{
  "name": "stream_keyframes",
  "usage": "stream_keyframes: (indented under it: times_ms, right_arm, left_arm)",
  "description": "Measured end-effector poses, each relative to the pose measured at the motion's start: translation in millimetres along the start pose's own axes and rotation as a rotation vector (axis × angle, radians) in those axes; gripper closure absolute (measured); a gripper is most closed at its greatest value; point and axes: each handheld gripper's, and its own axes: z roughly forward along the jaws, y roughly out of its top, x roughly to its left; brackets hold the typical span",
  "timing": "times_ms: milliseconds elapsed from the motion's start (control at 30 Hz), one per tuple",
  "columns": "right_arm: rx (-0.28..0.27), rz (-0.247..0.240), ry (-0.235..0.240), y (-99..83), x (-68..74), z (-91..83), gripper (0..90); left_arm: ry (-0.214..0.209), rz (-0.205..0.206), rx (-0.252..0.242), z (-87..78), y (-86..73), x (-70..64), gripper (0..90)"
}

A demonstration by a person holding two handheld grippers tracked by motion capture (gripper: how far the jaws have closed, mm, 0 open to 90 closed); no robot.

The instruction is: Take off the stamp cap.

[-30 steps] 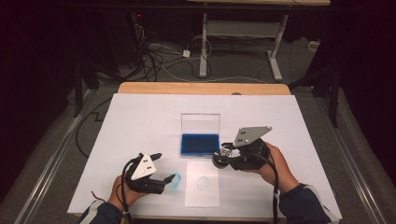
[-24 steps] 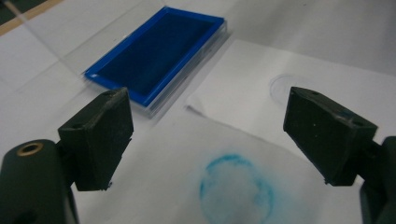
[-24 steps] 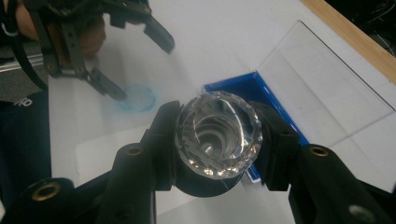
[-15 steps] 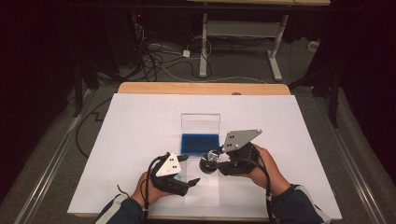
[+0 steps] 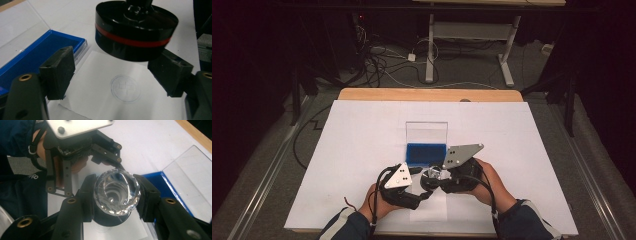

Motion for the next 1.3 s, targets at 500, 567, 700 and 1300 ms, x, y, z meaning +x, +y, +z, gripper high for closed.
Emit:
stream_keyframes:
  times_ms: [500,567,700,1300]
  right_arm:
    - [-0.006,-0.003,0.009,4.0,3.6,12.7,56.4]
    - [-0.007,-0.005,0.013,4.3,4.5,13.5,56.4]
    - [-0.007,-0.005,0.021,4.2,5.7,14.2,56.4]
    - [0.010,0.005,0.037,-2.3,3.6,16.3,56.4]
  left_arm:
    - [-0.041,0.002,-0.016,0.4,-1.8,0.3,25.8]
    - [-0.047,0.002,-0.018,0.2,-1.9,0.3,26.6]
    - [-0.053,0.023,-0.023,-0.4,-1.6,-2.1,31.3]
    - [-0.030,0.083,0.044,1.5,-0.4,-5.8,36.3]
